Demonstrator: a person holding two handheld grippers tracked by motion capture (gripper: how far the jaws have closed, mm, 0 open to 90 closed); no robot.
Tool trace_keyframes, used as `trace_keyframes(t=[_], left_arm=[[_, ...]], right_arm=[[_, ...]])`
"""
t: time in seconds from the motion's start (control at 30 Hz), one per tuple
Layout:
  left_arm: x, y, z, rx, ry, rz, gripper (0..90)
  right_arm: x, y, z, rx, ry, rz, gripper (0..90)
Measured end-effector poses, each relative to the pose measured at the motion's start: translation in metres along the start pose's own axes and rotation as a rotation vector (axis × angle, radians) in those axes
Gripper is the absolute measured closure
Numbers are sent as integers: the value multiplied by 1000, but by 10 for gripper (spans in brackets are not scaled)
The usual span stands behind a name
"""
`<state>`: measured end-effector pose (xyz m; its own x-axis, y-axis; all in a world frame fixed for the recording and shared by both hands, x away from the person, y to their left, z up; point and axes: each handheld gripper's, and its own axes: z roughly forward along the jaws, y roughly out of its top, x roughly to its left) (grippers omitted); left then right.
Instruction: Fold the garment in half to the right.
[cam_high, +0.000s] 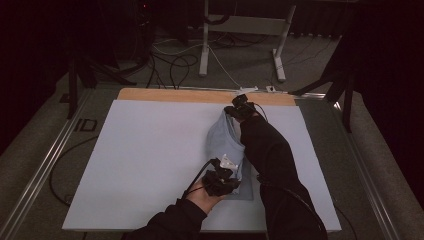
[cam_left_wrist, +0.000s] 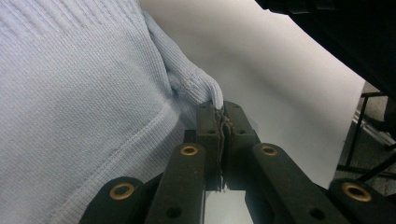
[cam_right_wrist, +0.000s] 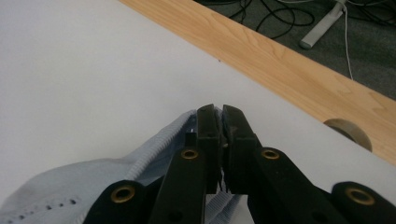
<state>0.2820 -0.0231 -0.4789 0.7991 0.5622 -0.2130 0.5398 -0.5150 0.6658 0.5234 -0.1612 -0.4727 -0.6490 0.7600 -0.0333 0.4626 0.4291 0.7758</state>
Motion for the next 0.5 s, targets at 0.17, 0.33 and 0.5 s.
trace_keyframes(t=[0.17,0.33,0.5], left_arm=[[-1,3,6,12,3,2,880],[-2,5,13,28,2,-5,880],[0,5,18,48,3,-6,880]], right_arm=[[-4,-7,7,10,8,17,869],[-6,-14,11,23,25,43,777],[-8,-14,6,47,8,66,480]])
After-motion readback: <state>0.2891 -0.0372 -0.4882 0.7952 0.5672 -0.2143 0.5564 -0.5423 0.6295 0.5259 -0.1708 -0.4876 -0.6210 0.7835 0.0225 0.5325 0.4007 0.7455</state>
